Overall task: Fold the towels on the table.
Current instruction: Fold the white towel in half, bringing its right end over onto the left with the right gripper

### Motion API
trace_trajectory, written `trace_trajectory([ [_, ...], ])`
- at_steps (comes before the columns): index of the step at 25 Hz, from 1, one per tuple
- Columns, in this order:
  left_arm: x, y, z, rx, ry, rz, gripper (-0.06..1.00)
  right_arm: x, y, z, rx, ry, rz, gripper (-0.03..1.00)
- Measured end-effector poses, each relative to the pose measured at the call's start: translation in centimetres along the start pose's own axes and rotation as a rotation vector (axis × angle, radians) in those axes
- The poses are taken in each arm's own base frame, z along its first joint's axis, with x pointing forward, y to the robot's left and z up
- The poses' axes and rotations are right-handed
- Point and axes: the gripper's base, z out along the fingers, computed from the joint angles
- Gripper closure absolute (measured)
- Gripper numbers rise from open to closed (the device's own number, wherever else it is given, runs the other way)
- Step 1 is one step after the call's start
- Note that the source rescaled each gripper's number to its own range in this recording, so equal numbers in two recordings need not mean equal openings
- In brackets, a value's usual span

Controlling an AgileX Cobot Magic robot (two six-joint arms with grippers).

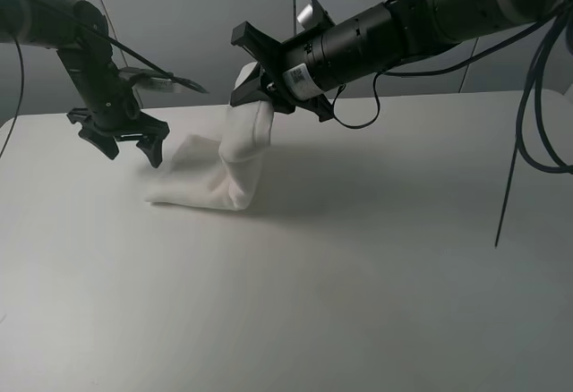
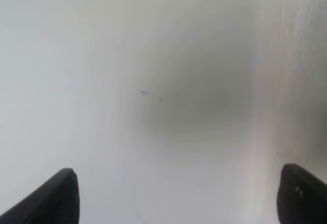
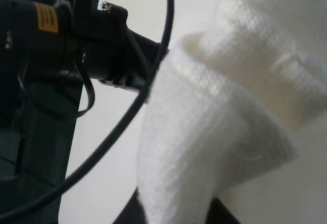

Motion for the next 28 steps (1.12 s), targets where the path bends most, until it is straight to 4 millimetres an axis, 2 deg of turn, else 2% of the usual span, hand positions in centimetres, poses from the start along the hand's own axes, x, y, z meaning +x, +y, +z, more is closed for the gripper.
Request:
trace_trajectory([
  [5, -0.1, -0.2, 0.5, 0.021, -0.01, -0.013, -0.05, -0.7, 0.9, -0.2, -0.013, -0.015, -0.029, 0.95],
  [16, 0.0, -0.4, 2.1, 0.037, 0.019, -0.004, -0.05, -0.6, 0.5, -0.2, 0.025, 0.0, -0.041, 0.95],
  [28, -0.1, -0.3, 1.8, 0.028, 0.011, 0.021, -0.05, -0.6, 0.1, -0.2, 0.078, -0.003, -0.021, 0.95],
])
